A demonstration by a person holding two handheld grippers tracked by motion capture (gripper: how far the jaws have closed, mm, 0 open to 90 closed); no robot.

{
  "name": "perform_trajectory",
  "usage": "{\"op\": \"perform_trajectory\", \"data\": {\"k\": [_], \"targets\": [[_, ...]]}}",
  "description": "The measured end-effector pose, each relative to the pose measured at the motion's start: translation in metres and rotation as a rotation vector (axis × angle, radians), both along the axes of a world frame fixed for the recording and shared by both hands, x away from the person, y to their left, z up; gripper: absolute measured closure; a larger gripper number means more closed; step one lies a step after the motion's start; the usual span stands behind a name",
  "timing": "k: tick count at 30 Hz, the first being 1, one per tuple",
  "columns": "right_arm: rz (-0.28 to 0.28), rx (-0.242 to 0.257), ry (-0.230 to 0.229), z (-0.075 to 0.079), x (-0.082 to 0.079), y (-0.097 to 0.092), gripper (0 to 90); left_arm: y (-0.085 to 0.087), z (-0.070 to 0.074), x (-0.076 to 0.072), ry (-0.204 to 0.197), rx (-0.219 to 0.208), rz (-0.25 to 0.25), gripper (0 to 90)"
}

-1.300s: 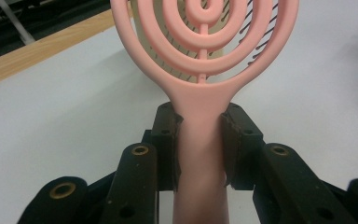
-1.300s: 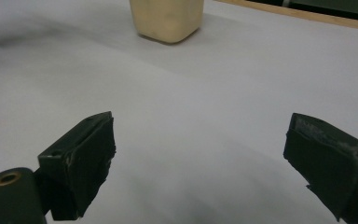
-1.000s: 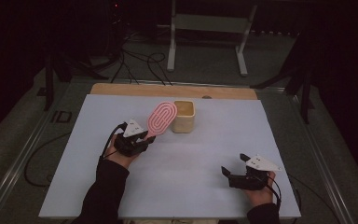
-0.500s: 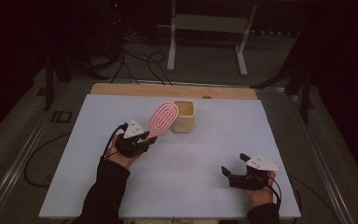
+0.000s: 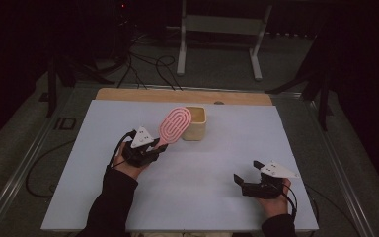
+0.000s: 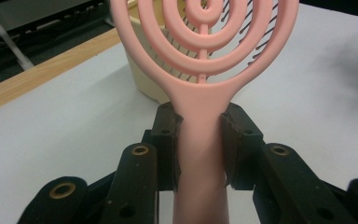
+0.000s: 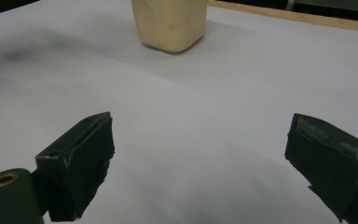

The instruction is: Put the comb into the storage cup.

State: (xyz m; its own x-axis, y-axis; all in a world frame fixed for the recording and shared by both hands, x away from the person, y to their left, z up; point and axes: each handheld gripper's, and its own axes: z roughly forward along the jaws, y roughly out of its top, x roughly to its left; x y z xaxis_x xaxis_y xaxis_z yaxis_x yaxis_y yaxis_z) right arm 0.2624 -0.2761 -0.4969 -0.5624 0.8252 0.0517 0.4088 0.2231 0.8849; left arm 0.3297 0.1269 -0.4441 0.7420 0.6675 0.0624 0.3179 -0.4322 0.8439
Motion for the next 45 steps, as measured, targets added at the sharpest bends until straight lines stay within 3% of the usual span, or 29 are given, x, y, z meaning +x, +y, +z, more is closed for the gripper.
{"op": "perform_trajectory", "data": {"k": [8, 19, 45], "targets": [[0.019, 0.006, -0.009, 0.008, 0.007, 0.004, 7.7, 0.000, 0.003, -0.001, -0.013, -0.014, -0.005, 70.1], [0.067, 0.058, 0.004, 0.022, 0.022, 0.015, 7.7, -0.004, 0.006, -0.004, -0.026, -0.008, -0.024, 70.1], [0.186, 0.072, -0.008, 0.060, 0.046, 0.051, 7.7, -0.008, 0.010, -0.009, -0.046, -0.016, -0.039, 70.1]]}}
